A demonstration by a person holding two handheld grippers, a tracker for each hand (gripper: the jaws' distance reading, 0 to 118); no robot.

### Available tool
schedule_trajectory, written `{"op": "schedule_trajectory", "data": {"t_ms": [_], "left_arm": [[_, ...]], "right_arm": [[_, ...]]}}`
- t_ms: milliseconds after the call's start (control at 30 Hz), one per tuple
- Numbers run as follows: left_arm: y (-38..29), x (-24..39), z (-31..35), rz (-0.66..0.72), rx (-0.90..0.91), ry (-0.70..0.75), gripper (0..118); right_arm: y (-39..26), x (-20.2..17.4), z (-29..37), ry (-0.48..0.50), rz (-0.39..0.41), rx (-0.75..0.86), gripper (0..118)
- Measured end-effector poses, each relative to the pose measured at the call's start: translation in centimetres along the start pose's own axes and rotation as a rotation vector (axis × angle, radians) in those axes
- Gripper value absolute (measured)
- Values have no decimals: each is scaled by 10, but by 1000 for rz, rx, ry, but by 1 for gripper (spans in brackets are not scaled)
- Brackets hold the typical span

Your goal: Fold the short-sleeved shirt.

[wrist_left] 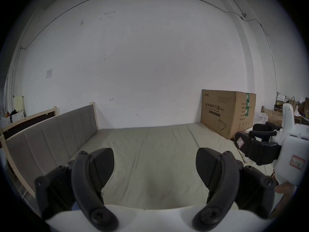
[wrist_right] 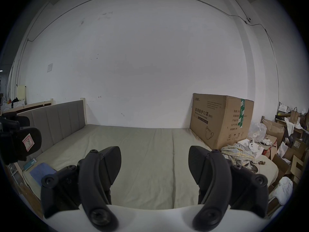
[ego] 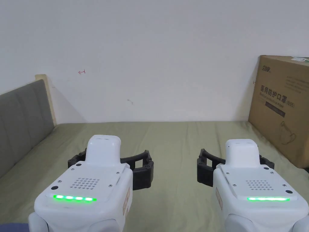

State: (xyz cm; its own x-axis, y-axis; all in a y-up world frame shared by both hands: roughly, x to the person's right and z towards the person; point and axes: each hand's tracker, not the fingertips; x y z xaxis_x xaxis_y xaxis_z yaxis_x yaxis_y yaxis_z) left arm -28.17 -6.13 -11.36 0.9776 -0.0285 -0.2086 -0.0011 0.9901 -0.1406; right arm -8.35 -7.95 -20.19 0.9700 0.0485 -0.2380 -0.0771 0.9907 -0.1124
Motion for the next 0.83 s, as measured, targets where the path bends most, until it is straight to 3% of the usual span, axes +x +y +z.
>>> {"op": "schedule_trajectory", "data": {"t_ms": [833], "left_arm": [[-3,1,-4,-14,-25,63,103]], "right_arm": [[-6,-1,-3,1,8,-25,90]]}}
